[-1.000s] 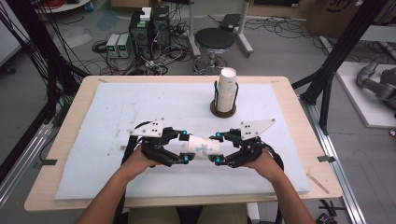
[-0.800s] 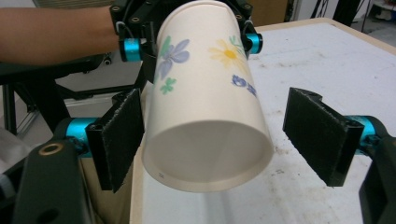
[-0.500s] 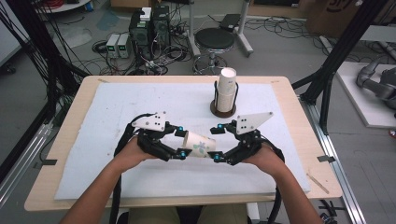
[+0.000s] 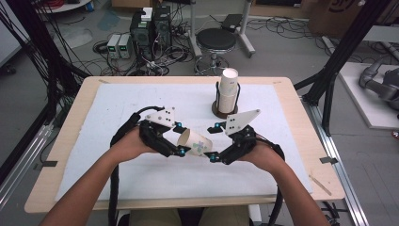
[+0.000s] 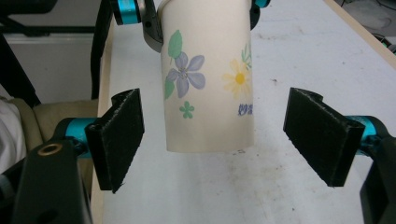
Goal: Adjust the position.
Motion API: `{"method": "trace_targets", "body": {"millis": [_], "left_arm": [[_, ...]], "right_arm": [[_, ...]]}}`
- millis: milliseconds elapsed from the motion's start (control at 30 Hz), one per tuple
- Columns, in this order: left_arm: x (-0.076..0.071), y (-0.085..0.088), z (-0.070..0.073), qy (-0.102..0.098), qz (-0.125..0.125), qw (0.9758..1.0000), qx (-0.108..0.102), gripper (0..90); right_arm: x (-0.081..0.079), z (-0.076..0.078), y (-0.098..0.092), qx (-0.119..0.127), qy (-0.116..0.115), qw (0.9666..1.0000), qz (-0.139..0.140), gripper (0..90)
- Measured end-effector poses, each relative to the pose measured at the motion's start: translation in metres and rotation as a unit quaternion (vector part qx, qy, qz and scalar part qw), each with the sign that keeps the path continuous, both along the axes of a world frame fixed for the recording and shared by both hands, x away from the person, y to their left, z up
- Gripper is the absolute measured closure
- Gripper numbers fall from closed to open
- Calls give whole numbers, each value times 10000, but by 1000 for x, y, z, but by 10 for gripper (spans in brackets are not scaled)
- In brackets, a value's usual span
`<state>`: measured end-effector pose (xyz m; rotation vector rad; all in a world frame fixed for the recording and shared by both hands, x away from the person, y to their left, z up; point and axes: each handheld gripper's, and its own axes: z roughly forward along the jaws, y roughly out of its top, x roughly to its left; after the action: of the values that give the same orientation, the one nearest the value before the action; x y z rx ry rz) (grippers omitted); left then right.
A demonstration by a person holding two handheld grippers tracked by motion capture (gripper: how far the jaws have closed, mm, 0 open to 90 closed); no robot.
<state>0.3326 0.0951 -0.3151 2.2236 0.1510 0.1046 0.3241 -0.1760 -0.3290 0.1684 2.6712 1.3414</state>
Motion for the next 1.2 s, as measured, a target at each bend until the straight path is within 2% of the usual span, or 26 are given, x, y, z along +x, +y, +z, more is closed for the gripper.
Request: {"method": "trace_targets", "body": {"millis": [133, 200, 500, 800, 1200], "left_arm": [[1, -3, 6, -25, -16, 9999, 168, 354], [1, -5, 9, -78, -47, 9994, 330, 354], [3, -13, 17, -117, -111, 9974, 698, 354], [3, -19, 17, -113, -188, 9963, 825, 354], [1, -25, 15, -164, -205, 9957, 892, 350]], "right_arm": [[1, 3, 7, -227, -86, 9997, 37, 207], [2, 4, 10, -334, -113, 9994, 52, 207], [4, 3, 24, -621, -124, 9979, 108, 207], [5, -2, 38, -998, -186, 9948, 129, 228], [7, -4, 42, -1083, -207, 9938, 156, 295]]}}
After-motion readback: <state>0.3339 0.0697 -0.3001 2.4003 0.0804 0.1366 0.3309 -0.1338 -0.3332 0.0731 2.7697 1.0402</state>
